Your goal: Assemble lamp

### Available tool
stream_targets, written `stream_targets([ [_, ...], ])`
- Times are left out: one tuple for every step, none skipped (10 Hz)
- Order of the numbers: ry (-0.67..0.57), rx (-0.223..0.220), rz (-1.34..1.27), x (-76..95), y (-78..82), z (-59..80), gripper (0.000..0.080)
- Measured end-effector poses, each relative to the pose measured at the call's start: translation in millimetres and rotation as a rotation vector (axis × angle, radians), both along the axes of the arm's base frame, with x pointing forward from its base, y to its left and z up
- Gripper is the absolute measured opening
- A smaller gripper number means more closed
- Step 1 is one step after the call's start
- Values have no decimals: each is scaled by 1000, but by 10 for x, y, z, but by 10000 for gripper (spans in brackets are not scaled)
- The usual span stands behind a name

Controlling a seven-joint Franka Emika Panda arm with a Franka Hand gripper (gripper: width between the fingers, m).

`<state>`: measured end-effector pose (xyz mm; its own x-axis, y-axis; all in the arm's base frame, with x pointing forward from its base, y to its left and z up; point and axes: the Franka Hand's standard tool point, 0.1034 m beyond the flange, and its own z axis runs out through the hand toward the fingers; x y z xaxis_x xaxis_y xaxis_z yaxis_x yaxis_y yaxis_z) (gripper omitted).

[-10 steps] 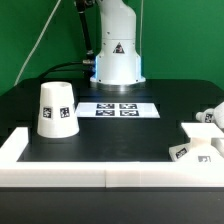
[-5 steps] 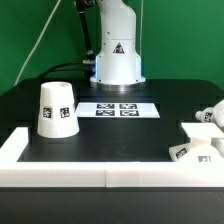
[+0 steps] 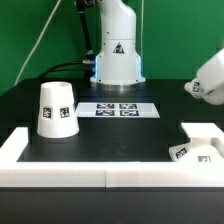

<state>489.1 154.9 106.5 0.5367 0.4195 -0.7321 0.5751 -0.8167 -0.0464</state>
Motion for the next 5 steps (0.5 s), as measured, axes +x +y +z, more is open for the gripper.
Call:
stream_targets([
  [-5,1,-2,-21,-25,28,576],
  [-12,6,-1,-7,-15,0,576],
  [-119,64,0,149,12,-34,576],
  [-155,103,16,184,-98,68,576],
  [-177,118,11,261,-214,184,576],
])
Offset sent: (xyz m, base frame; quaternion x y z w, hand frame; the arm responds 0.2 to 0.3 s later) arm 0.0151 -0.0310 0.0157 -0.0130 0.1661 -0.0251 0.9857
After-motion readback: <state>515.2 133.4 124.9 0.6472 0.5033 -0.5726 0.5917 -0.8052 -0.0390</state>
